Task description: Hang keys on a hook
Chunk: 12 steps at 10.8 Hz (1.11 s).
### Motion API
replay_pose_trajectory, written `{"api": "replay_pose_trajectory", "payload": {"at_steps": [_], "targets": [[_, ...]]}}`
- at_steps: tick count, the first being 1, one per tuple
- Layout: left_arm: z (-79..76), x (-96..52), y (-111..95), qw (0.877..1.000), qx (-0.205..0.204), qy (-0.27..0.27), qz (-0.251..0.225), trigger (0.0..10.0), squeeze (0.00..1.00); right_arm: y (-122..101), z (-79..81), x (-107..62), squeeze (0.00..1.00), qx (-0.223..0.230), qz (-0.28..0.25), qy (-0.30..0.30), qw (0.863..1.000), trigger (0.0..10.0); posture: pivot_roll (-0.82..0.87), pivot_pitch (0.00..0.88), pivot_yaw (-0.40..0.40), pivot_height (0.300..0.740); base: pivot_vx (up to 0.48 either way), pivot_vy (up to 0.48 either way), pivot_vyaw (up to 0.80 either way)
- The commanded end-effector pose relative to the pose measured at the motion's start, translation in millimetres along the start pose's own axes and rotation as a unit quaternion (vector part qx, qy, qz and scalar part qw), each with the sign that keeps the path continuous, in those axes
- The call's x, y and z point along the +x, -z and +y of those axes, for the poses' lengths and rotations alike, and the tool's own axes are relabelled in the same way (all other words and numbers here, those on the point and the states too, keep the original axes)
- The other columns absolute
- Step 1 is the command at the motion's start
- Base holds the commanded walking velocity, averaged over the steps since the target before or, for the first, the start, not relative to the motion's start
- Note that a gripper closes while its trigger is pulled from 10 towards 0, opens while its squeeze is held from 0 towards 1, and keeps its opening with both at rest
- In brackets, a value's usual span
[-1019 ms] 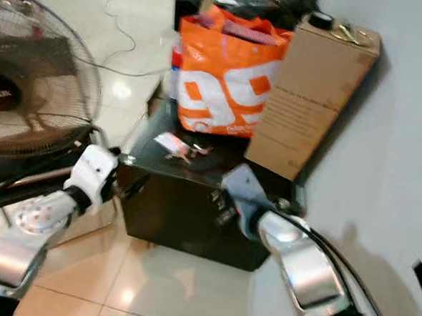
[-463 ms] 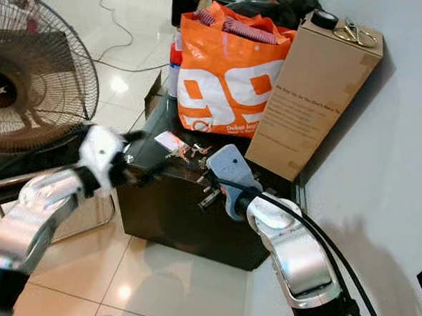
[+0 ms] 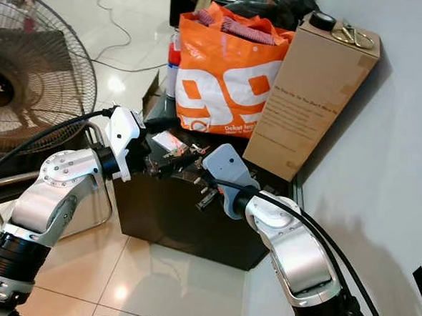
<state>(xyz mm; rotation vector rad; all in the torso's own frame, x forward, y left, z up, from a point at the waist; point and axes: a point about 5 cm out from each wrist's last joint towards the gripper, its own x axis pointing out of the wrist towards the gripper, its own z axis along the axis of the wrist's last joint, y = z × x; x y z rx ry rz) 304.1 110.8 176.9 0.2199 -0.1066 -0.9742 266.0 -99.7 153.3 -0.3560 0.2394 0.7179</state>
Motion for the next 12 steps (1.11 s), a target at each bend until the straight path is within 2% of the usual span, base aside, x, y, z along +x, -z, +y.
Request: {"api": "replay_pose_trajectory", "payload": {"at_steps": [1, 2, 3, 9, 12], "targets": [[-2.1, 3.6, -1.9, 1.0, 0.0, 0.01, -0.005, 9.1, 0.0, -6.7, -2.7, -1.5, 0.0, -0.015, -0.012, 0.003, 1.0, 0.0, 0.03, 0.0, -0.135, 0.74, 0.0, 0.0, 0.0], [-0.3, 6.4, -3.9, 1.0, 0.0, 0.016, -0.014, 4.2, 0.0, -7.3, -2.7, -1.4, 0.0, -0.016, -0.014, 0.002, 1.0, 0.0, 0.02, 0.0, -0.134, 0.74, 0.0, 0.0, 0.0], [-1.5, 11.5, 2.8, 0.999, -0.009, 0.037, -0.002, 0.0, 0.0, -8.7, -2.0, -0.4, 0.0, -0.02, -0.017, 0.0, 1.0, 0.0, 0.02, 0.0, -0.132, 0.74, 0.0, 0.0, 0.0], [-7.2, 19.2, 9.5, 0.993, -0.016, 0.114, 0.006, 0.0, 0.0, -11.4, -2.0, 0.6, 0.0, -0.024, -0.024, 0.0, 0.999, 0.0, 0.02, 0.0, -0.129, 0.74, 0.0, 0.0, 0.0], [-5.7, 22.1, 10.4, 0.992, -0.009, 0.124, 0.008, 0.0, 0.0, -11.8, -0.6, 0.6, 0.0, -0.023, -0.027, 0.0, 0.999, 0.0, 0.02, 0.0, -0.122, 0.74, 0.0, 0.0, 0.0]]}}
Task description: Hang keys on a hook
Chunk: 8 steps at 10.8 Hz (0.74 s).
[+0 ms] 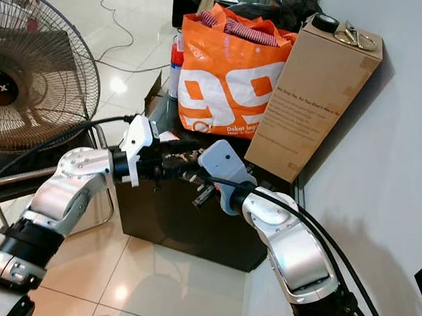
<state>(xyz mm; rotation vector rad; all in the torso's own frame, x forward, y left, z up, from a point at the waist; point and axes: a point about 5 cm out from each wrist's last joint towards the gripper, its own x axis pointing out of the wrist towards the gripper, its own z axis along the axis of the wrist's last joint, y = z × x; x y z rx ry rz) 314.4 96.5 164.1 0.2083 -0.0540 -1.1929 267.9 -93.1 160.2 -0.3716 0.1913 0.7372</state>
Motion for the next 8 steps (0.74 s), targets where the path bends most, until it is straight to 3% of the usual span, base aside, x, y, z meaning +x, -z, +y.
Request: {"api": "replay_pose_trajectory", "payload": {"at_steps": [1, 8], "targets": [[-1.7, 4.9, -1.6, 1.0, 0.01, 0.015, 0.004, 0.0, 0.0, -2.7, -1.7, -2.0, 0.0, -0.006, -0.008, 0.004, 1.0, 0.0, 0.02, 0.0, -0.122, 0.74, 0.0, 0.0, 0.0], [-0.4, 2.7, 1.6, 1.0, 0.01, 0.005, 0.004, 0.0, 0.0, -1.5, 0.1, -1.4, 0.0, -0.006, -0.01, 0.0, 1.0, 0.0, 0.02, 0.0, -0.131, 0.74, 0.0, 0.0, 0.0]]}}
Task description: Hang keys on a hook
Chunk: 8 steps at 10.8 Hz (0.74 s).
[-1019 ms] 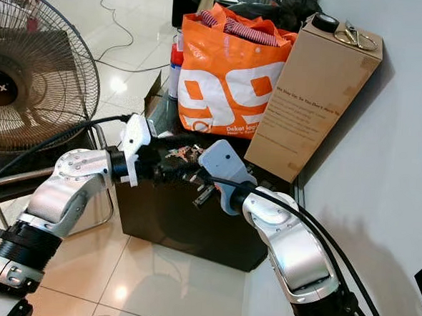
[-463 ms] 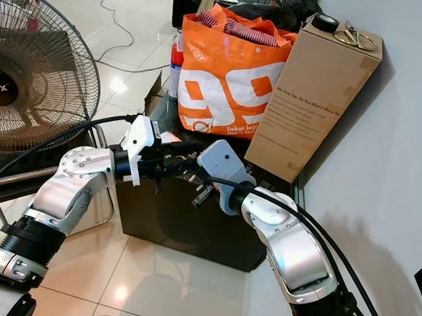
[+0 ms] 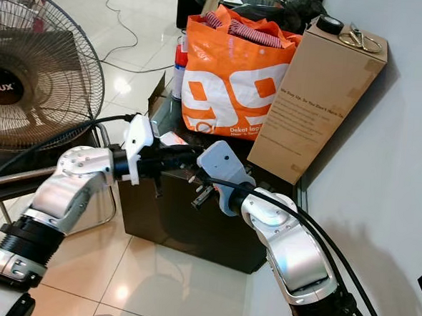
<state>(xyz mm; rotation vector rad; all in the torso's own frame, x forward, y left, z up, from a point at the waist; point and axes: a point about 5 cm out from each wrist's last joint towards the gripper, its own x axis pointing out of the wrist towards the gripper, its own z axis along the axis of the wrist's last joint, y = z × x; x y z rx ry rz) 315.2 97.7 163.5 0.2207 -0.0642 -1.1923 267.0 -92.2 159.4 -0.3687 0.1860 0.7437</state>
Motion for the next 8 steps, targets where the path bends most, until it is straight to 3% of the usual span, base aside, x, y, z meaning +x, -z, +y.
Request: {"api": "replay_pose_trajectory", "payload": {"at_steps": [1, 5, 8], "targets": [[-0.3, 2.9, 0.5, 1.0, 0.002, 0.001, 0.004, 0.0, 0.0, -1.8, -1.1, -1.3, 0.0, -0.006, -0.007, 0.003, 1.0, 0.0, 0.03, 0.0, -0.131, 0.74, 0.0, 0.0, 0.0], [7.9, -0.3, -5.7, 0.999, -0.002, -0.044, -0.022, 0.0, 0.0, -1.6, -2.6, -1.2, 0.0, 0.001, -0.01, 0.009, 1.0, 0.0, 0.03, 0.0, -0.133, 0.74, 0.0, 0.0, 0.0], [28.5, -10.8, -16.9, 0.985, -0.021, -0.153, -0.081, 0.0, 0.0, -1.6, -7.2, -2.1, 0.0, 0.02, -0.017, 0.024, 0.999, 0.0, 0.03, 0.0, -0.135, 0.74, 0.0, 0.0, 0.0]]}}
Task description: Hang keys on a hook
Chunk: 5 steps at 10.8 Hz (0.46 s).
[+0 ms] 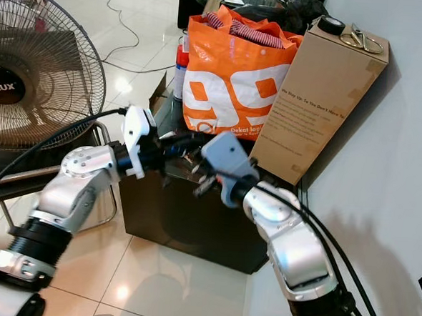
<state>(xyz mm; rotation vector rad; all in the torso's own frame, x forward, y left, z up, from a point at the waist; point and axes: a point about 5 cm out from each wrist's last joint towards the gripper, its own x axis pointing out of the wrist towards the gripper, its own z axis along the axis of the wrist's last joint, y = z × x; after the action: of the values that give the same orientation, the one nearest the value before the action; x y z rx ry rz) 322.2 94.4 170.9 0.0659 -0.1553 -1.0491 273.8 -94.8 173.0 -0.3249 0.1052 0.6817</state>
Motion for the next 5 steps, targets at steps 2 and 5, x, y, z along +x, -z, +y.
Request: {"api": "replay_pose_trajectory", "payload": {"at_steps": [2, 5], "targets": [[28.0, -13.5, -15.9, 0.992, -0.012, -0.117, -0.044, 0.0, 0.0, 7.7, -1.3, -2.4, 0.0, 0.026, 0.013, 0.001, 1.0, 0.0, 0.02, 0.0, -0.134, 0.74, 0.0, 0.0, 0.0], [31.9, -15.3, -16.2, 0.981, -0.052, -0.171, -0.077, 0.0, 0.0, 3.3, -6.8, -2.7, 0.0, 0.048, -0.003, 0.014, 0.999, 0.0, 0.02, 0.0, -0.134, 0.74, 0.0, 0.0, 0.0]]}}
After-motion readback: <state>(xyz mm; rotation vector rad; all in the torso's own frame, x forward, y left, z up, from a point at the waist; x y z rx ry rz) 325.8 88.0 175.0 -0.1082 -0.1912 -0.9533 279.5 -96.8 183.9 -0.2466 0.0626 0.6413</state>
